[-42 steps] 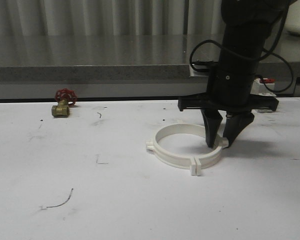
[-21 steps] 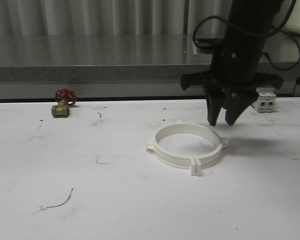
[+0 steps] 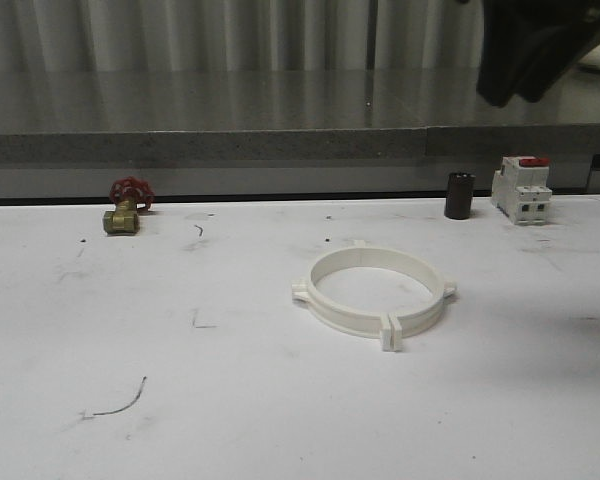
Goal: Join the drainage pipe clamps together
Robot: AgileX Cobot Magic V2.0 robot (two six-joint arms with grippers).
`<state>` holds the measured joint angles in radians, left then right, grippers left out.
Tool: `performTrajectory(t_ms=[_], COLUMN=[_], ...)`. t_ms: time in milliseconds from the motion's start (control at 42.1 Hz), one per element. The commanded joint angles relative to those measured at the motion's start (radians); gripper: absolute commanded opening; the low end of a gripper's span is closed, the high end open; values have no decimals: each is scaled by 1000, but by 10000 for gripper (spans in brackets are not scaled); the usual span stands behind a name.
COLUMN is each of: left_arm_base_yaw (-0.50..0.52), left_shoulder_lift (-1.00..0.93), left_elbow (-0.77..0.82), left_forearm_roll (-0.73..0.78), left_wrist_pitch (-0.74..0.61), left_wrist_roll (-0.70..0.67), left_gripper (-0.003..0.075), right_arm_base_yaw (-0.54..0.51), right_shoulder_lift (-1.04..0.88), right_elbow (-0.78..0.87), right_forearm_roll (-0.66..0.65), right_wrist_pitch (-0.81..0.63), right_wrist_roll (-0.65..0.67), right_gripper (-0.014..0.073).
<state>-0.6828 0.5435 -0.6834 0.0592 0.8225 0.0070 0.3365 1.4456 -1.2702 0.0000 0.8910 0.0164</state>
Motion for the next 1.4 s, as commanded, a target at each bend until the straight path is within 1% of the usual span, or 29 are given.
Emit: performTrajectory(t_ms=[0, 285, 475, 665, 831, 902, 1021, 1116, 1163, 1377], left_arm_base_yaw=[1, 1, 1, 1, 1, 1, 1, 1, 1, 1], left_shoulder_lift=[3, 3, 3, 3, 3, 3, 3, 3, 3, 3], left_elbow=[-26, -26, -26, -26, -26, -26, -26, -26, -26, -26], left_forearm_roll=[-5, -5, -5, -5, -5, -5, -5, -5, -5, -5], left_wrist_pitch=[-63, -63, -63, -63, -63, -63, -63, -63, -63, -63], left_wrist_roll=[2, 2, 2, 2, 2, 2, 2, 2, 2, 2], left_gripper=[356, 356, 356, 356, 356, 356, 356, 356, 356, 356], right_arm_base_yaw=[-9, -9, -9, -9, -9, -9, -9, -9, -9, -9], right_shoulder_lift=[-159, -535, -763, -901, -918, -917, -917, -917, -917, -917], right_elbow=[71, 340, 474, 508, 508, 508, 508, 508, 508, 508], right_forearm_roll=[0, 0, 0, 0, 0, 0, 0, 0, 0, 0], right_wrist_pitch=[-26, -28, 31, 115, 113, 112, 110, 111, 114, 114], right_wrist_roll=[-16, -16, -16, -16, -16, -16, -16, -16, -16, -16], right_gripper=[309, 309, 309, 309, 300, 232, 41, -74, -64, -69])
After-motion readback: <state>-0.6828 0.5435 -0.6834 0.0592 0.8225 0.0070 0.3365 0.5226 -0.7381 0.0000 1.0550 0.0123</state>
